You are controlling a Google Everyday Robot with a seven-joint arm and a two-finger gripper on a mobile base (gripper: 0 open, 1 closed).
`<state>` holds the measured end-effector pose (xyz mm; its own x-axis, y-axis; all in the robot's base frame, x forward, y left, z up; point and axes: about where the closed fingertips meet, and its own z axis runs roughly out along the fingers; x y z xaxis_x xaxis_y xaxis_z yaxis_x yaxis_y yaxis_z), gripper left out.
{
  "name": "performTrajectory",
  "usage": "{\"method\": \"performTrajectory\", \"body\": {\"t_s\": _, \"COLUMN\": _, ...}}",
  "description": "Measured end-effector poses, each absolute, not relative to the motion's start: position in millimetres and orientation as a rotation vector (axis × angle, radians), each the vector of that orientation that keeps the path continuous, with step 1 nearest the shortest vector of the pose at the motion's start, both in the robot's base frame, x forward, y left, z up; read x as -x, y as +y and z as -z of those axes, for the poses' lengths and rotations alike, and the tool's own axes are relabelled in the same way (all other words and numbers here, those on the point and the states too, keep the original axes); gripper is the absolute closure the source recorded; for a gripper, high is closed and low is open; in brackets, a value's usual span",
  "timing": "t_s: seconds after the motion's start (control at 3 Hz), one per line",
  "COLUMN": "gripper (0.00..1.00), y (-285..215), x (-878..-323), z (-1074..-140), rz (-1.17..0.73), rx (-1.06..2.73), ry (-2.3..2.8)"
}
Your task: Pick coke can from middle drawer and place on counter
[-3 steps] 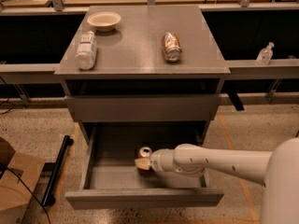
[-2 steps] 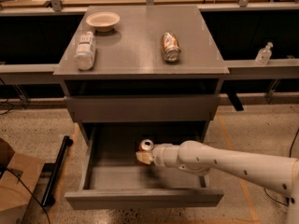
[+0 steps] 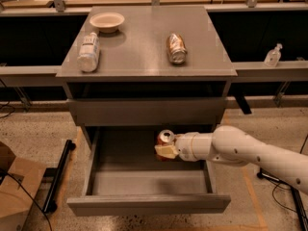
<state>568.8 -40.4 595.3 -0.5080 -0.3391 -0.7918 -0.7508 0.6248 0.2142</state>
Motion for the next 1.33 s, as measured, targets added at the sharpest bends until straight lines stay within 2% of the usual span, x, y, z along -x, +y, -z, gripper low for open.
{"method": "performTrajectory", "body": {"t_s": 0.67, "gripper": 1.0, "y": -140, "x": -593, "z": -725, "rz": -0.623, "rx": 0.889, "ry": 2.119}}
{"method": "performTrajectory", "body": {"t_s": 1.0, "gripper": 1.0, "y": -162, "x": -620, "z": -778, "rz": -0.601, "rx": 0.947, "ry": 2.13}}
{"method": "performTrajectory", "body": {"t_s": 1.33, "gripper": 1.0, "y": -156, "x": -645, "z": -840, "rz": -0.567, "rx": 1.061, "ry": 2.13}}
